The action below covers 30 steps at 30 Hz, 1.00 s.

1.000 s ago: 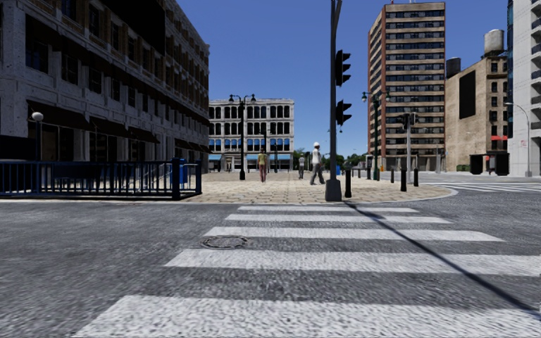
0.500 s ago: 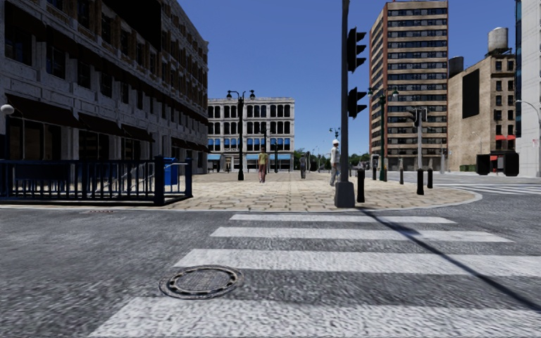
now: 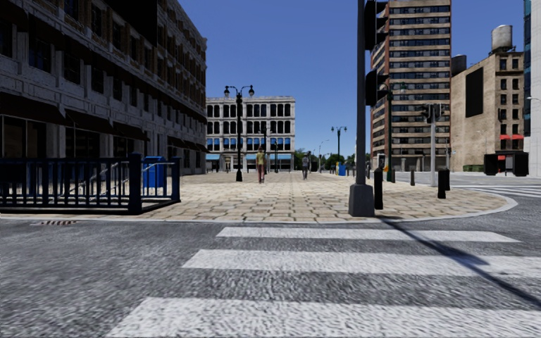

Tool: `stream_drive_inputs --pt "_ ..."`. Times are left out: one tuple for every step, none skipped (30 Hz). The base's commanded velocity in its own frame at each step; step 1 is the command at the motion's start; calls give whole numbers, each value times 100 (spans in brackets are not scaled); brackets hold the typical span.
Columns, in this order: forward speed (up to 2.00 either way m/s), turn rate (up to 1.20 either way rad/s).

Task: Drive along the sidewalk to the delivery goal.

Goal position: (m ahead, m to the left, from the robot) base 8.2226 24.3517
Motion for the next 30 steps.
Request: stream_drive_inputs --pt "200 0" --pt "200 0" --pt "200 0" --pt "200 0" --pt "200 0" --pt "200 0" --pt "200 0" --pt "200 0" --pt "200 0" --pt "200 0" --pt "200 0" --pt "200 0" --pt "200 0" --pt "200 0" --pt "200 0" --pt "200 0" --pt "200 0" --pt "200 0" --pt "200 0" --pt "200 0" --pt "200 0" --pt "200 0" --pt "200 0" --pt "200 0" --pt "200 0" --pt "200 0" --pt "200 0" --pt "200 0" --pt "200 0" --pt "200 0"
